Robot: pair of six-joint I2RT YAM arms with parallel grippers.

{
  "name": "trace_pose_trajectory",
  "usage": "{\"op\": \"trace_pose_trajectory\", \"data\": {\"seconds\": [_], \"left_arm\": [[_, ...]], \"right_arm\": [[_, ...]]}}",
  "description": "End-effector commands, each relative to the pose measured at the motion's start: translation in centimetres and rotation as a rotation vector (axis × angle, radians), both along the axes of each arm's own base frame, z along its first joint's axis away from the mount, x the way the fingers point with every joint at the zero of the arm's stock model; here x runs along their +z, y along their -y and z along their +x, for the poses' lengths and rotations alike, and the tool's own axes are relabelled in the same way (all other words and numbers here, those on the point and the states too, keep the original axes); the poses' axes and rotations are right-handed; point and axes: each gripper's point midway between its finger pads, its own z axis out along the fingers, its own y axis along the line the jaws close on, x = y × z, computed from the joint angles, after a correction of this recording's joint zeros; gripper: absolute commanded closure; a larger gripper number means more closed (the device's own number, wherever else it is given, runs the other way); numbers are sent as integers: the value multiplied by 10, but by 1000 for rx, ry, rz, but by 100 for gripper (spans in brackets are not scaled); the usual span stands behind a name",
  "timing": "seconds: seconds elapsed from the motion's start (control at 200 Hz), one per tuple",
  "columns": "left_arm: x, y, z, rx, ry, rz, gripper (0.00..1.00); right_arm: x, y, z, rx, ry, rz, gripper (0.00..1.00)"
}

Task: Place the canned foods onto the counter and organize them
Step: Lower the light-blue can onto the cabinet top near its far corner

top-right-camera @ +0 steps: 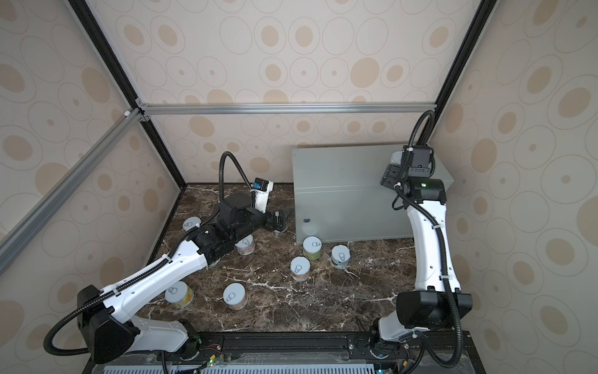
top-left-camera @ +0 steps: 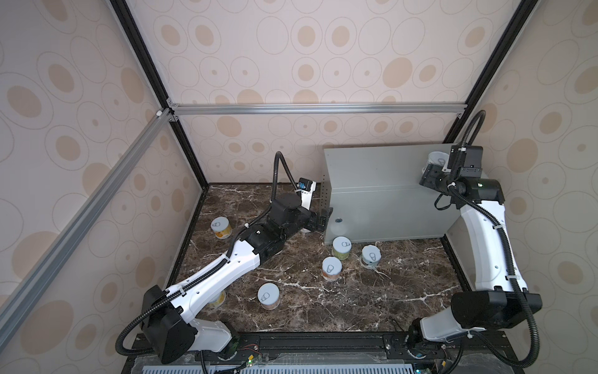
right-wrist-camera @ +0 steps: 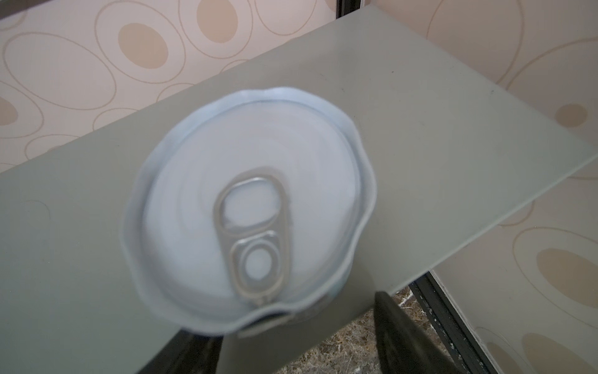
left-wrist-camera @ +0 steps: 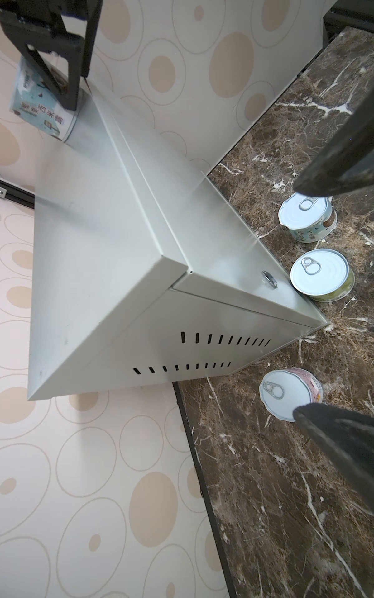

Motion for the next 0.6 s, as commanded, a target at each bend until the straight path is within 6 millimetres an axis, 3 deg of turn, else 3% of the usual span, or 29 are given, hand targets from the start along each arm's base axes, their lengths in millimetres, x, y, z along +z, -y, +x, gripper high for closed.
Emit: {"op": "trace_pose_trajectory", "data": {"seconds": [0.0,0.26,0.49,0.595], "left_arm": [[12,-5,4,16,30,-21,1],[7,-4,7,18,22,-19,1],[4,-4,10,15,14,-26,1],[2,-4,12,14,6,-30,1]], "right_arm": [[-5,-6,24,27,35,30,28],[-14,-2,41,13,38,20,29],[-11,-1,46,11,98,17,35],[-10,-2,49,20,120,18,34]]}}
